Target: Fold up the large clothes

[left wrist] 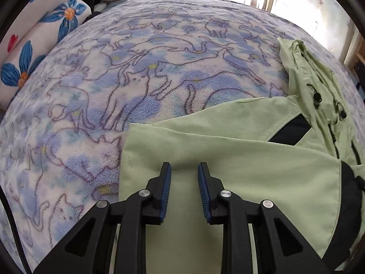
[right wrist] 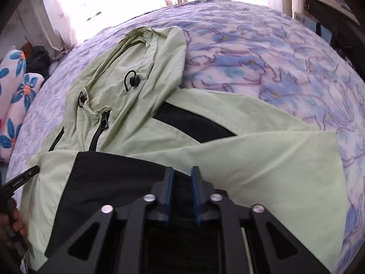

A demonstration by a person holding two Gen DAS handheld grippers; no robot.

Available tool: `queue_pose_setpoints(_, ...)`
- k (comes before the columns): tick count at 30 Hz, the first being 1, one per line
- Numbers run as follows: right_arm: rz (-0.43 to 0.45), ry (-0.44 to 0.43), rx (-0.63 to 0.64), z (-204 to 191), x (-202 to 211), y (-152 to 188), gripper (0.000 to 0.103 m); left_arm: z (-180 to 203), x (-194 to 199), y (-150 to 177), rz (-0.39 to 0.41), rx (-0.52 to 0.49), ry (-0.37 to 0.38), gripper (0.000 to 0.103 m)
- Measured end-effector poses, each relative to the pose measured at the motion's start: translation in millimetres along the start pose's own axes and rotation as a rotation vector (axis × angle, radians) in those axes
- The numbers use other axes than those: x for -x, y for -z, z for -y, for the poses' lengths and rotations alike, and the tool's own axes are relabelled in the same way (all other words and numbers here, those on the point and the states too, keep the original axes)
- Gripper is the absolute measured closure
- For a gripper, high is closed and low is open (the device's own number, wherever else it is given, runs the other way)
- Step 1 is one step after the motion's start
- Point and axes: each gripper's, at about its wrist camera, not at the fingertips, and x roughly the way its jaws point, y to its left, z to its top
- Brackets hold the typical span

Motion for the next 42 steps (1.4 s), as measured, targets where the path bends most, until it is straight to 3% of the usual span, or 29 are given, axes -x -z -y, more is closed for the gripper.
queue_pose_setpoints(5,0.009,0.056,0.042,-16,12,6,0.088,-3,2,0,-0.007,0.004,-0.006,0.079)
queue_pose_setpoints(13,0.020,0.050,0.045,-22,44,15,0.087,-11,27,9,-0.028,0.041,0.001,0.079)
queue_pose_setpoints(29,0.082,-0.021,0.049,-28,156,67,0.087,-49,153,62,0.066,0.009,-0.033,0.079)
queue_pose_setpoints(40,0.130,-0.070,0.098,-40,220,119,0.087,-78,239,119,0.135,-0.022,-0.055,0.077)
queue_pose_setpoints(42,0.138,-0.071,0.109,-40,230,128,0.087,-77,250,129,0.143,-0.021,-0.040,0.072)
